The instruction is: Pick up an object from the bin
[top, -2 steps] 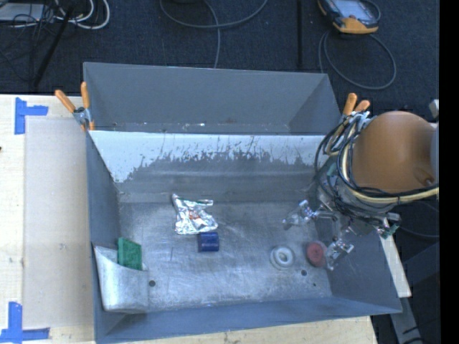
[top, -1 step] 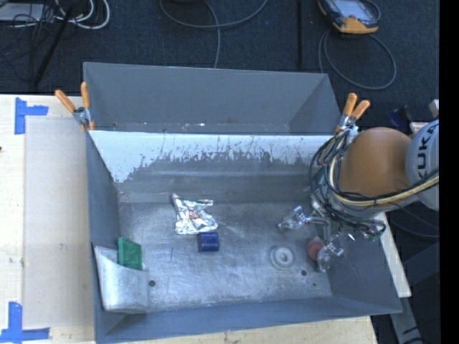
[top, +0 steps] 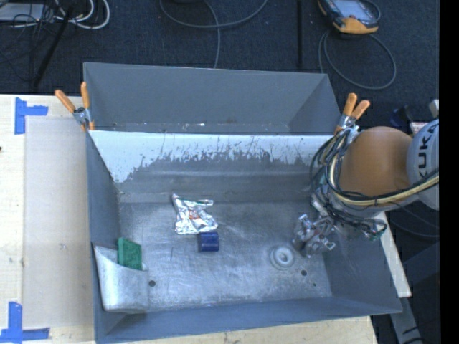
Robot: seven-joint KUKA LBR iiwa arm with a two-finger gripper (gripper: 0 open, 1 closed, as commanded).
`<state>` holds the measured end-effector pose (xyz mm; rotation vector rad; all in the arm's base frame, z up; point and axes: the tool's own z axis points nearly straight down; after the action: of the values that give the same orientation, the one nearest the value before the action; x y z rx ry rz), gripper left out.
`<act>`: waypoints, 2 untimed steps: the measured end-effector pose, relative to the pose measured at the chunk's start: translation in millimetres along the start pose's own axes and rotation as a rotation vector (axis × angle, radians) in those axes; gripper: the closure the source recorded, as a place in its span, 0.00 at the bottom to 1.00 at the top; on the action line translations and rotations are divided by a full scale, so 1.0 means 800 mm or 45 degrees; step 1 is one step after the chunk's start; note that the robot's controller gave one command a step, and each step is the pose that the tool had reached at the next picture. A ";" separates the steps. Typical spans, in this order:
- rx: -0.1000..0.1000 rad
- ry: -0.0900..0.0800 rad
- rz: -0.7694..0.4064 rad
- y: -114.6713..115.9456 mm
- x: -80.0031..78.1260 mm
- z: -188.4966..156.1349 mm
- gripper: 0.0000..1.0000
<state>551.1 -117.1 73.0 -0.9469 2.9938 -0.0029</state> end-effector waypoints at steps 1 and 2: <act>0.005 -0.006 -0.228 -0.006 0.016 -0.185 1.00; -0.005 -0.001 -0.223 -0.005 0.017 -0.179 0.00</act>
Offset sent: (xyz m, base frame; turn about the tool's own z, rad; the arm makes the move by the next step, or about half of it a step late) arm -0.0099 -0.0108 0.1440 -0.1811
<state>541.5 -128.0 216.4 -1.2056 2.9001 0.0030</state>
